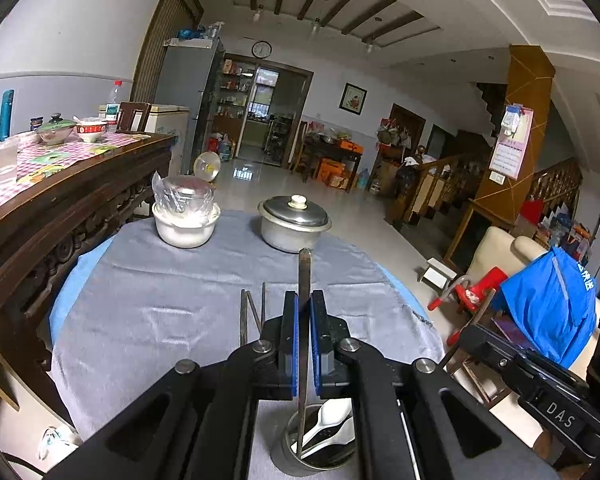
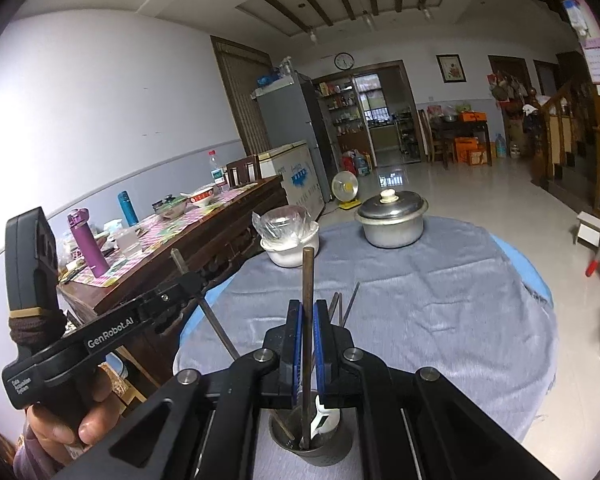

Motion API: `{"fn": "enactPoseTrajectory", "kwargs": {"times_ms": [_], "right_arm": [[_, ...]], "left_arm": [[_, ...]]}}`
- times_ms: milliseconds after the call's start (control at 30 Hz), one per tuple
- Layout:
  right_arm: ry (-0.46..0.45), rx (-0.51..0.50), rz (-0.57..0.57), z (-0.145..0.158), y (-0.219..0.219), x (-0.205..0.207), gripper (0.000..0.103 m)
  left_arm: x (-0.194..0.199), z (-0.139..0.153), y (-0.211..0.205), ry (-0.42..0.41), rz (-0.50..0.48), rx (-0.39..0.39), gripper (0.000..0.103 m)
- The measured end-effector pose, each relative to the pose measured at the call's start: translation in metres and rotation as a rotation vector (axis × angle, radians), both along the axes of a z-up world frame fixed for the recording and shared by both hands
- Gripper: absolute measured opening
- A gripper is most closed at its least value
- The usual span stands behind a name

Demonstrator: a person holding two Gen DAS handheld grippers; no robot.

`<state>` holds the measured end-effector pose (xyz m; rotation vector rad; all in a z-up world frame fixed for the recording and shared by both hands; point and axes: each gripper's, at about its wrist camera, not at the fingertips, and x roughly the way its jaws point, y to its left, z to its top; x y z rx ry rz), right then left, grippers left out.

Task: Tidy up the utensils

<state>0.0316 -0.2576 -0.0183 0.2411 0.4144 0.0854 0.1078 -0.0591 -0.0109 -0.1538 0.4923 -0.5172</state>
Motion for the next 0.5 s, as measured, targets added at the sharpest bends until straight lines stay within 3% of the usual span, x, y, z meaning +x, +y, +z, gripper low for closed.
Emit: {"fn": "enactPoseTrajectory", "kwargs": {"times_ms": [500], "right_arm": [[0.036, 0.017, -0.034, -0.012, -0.005, 0.005, 0.006]], "left_arm": [[-0.008, -0.011, -0.011, 0.023, 0.037, 0.071, 0.006]]}}
